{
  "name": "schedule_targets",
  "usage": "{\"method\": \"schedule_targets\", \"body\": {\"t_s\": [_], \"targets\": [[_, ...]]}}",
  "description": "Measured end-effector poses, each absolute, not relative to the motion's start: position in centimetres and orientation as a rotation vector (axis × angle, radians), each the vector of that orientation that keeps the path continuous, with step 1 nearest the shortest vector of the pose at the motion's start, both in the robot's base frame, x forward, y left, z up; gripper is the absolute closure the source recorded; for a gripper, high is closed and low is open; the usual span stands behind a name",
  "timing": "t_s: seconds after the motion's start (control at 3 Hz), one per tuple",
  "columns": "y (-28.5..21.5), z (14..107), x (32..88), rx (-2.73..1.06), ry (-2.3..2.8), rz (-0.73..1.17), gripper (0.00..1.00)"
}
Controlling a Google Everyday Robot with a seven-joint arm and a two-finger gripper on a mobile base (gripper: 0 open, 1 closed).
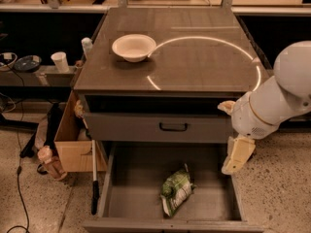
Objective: Pick green jalapeno chip bag from middle drawer and place on counter
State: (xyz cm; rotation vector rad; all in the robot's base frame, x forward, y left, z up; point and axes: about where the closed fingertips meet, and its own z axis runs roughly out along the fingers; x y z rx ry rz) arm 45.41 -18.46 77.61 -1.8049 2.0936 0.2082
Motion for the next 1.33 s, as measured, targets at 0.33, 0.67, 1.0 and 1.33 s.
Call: {"method": "schedule_targets", "body": {"t_s": [0.33,0.67,1.0,1.33], "targets": [[-18.1,74.2,45.2,-1.799,2.127,0.21,0.0],[-17.9,70.9,44.8,-1.789,2.166,0.207,0.0],[-17.3,66.9,44.5,-1.767,2.217,0.179,0.0],[-16.8,64.8,44.3,-1.755,2.246,0.169,0.0]]}}
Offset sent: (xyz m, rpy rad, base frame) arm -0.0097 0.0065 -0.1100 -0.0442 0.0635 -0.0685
